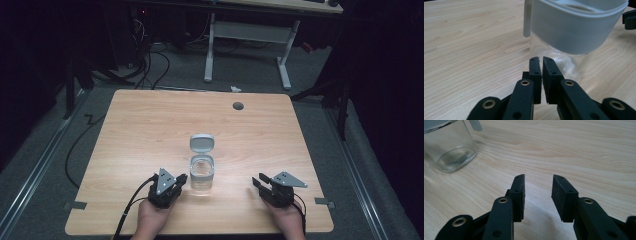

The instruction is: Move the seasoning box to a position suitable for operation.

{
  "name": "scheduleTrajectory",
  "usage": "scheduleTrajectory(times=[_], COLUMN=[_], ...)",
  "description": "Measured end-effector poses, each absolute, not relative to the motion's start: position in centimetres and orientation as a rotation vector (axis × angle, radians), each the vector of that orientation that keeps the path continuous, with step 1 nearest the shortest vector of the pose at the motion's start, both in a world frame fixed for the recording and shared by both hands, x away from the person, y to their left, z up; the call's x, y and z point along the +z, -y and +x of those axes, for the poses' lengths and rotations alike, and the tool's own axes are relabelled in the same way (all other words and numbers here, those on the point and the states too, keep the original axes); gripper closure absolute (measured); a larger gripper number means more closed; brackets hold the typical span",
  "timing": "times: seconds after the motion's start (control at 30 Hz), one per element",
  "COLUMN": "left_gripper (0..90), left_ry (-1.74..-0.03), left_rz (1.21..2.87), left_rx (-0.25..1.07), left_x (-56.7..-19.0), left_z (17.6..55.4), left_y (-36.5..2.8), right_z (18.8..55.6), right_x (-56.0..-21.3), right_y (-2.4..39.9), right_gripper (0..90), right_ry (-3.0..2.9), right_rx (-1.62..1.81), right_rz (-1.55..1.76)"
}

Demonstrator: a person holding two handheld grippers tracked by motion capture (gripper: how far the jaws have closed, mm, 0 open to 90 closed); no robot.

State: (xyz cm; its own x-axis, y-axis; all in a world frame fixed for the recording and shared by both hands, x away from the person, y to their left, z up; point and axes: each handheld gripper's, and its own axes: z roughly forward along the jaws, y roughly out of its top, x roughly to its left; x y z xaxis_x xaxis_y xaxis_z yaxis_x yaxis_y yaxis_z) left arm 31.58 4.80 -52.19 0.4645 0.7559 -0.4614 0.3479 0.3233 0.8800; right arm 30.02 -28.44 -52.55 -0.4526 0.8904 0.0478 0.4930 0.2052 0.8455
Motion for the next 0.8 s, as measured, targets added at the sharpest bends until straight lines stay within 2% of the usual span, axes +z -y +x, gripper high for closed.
scheduleTrajectory(times=[0.17,0.27,0.37,0.6,0.8], left_gripper=[82.0,81.7,82.6,89.9,90.0], left_ry=[-1.097,-1.109,-1.105,-1.076,-1.052], left_rz=[1.278,1.249,1.259,1.289,1.319], left_rx=[0.341,0.281,0.238,0.183,0.154], left_x=[-52.5,-52.3,-52.2,-52.5,-52.5], left_z=[31.0,30.4,29.8,29.0,29.2], left_y=[-5.4,-5.8,-5.7,-4.4,-3.0], right_z=[29.9,29.9,30.3,32.1,35.1], right_x=[-52.3,-51.9,-51.3,-50.5,-48.9], right_y=[27.7,26.6,25.1,22.7,20.7], right_gripper=[68.3,79.5,84.3,89.3,89.9], right_ry=[-2.007,-2.029,-2.03,-2.028,-2.033], right_rx=[1.174,1.183,1.205,1.19,1.217], right_rz=[1.279,1.267,1.258,1.23,1.218])
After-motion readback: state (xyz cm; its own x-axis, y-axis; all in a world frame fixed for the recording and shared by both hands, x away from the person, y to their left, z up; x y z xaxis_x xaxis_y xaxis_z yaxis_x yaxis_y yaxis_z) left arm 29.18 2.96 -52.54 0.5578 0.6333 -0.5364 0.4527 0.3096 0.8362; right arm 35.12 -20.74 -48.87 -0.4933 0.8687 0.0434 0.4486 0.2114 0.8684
